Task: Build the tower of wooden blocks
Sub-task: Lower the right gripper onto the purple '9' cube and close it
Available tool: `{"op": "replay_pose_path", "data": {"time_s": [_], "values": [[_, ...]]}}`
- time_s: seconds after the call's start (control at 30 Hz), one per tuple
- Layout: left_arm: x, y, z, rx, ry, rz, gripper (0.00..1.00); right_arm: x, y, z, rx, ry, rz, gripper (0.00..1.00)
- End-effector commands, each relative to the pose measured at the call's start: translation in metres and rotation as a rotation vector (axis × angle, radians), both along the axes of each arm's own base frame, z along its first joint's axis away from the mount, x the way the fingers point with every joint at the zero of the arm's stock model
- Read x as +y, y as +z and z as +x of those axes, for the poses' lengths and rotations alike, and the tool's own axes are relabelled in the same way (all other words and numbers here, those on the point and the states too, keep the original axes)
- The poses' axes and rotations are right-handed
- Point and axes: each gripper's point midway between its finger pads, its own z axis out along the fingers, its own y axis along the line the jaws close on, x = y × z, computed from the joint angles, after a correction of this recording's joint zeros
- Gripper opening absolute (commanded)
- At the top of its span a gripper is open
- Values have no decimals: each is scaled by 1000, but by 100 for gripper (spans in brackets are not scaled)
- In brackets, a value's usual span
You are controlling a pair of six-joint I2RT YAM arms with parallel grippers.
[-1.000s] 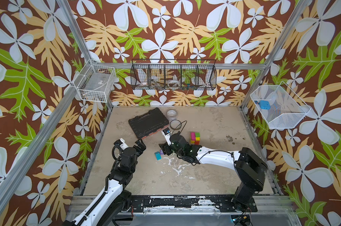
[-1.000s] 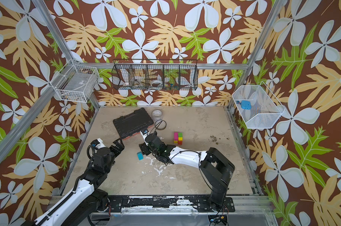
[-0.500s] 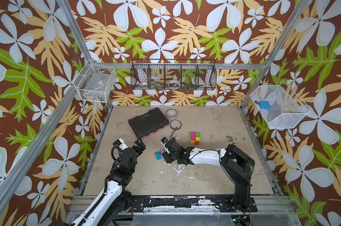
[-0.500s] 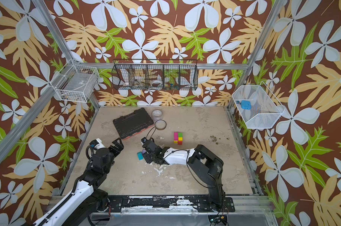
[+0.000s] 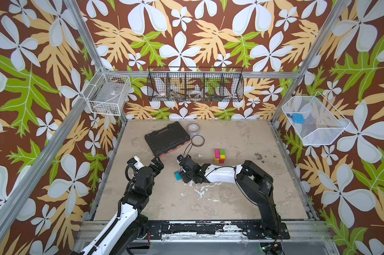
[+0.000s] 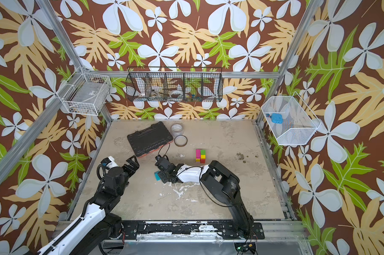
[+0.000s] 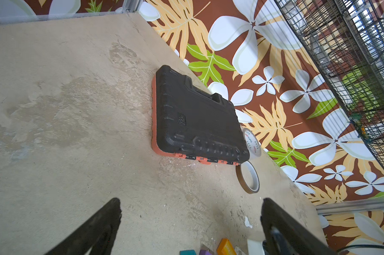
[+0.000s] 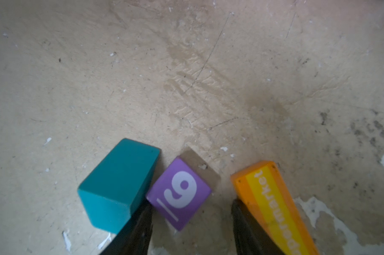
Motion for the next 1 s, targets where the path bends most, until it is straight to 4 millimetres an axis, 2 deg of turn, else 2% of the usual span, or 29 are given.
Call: {"op": "replay_pose_path", "data": {"time_s": [0.0, 0.2, 0.37, 0.7, 0.83, 0.97], "values": [[1, 1, 0, -7, 5, -3, 100, -8, -5, 6, -13, -23, -50, 59], [0, 1, 1, -6, 3, -2, 100, -16, -8, 19, 2, -63, -45, 59], [0, 1, 1, -5, -1, -1, 100, -18, -6, 19, 12, -59, -27, 59], [-1, 2, 1, -5, -2, -1, 100, -20, -8, 11, 42, -60, -8, 39], [-1, 1, 1, -2, -3, -1, 100, -20, 0, 11, 41, -67, 1, 32], [-1, 1, 1, -4, -3, -1, 100, -19, 29, 12, 22, -84, 43, 25]]}}
